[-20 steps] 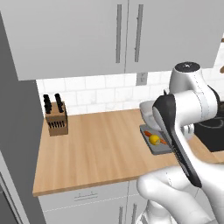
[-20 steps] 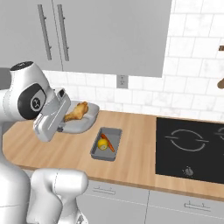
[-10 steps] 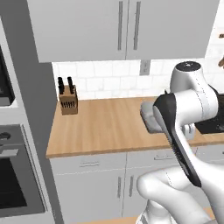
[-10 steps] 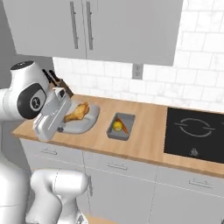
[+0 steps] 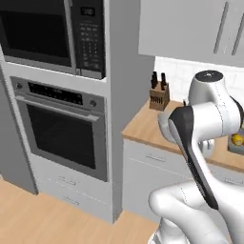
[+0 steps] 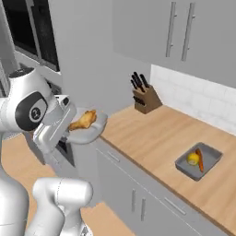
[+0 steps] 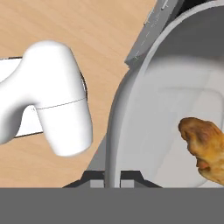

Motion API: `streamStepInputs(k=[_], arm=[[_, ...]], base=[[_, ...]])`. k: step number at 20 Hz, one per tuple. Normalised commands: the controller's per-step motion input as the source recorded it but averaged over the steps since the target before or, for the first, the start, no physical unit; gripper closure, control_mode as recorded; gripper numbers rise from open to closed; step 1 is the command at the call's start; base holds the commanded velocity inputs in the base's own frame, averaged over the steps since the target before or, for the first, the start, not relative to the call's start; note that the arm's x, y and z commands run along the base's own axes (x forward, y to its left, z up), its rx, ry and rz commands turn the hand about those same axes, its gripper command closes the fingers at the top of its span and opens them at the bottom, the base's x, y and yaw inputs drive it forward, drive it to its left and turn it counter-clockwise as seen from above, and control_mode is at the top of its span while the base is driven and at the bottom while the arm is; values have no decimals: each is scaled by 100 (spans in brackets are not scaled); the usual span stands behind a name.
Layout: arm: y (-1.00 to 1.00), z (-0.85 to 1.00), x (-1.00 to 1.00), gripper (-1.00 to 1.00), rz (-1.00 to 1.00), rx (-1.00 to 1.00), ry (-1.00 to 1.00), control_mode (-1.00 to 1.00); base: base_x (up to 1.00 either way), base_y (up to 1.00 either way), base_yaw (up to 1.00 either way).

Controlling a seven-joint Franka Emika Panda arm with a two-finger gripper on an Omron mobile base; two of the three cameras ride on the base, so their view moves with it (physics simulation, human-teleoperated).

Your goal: Take the meat container that has the chicken drumstick and place it on the second highest rack of the freezer. Then take the vegetable container that has the carrot and lemon and place it on the highest rack of the freezer.

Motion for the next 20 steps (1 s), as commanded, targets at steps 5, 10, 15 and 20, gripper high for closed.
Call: streamStepInputs(k=[5, 10, 15, 20], arm=[[0, 0, 0, 100, 0, 0, 0, 100], [0, 0, 0, 100, 0, 0, 0, 100], [0, 0, 0, 100, 0, 0, 0, 100], [0, 0, 0, 100, 0, 0, 0, 100]], base=[[-19, 0, 100], [-13, 0, 99], [32, 24, 73], [95, 37, 19]])
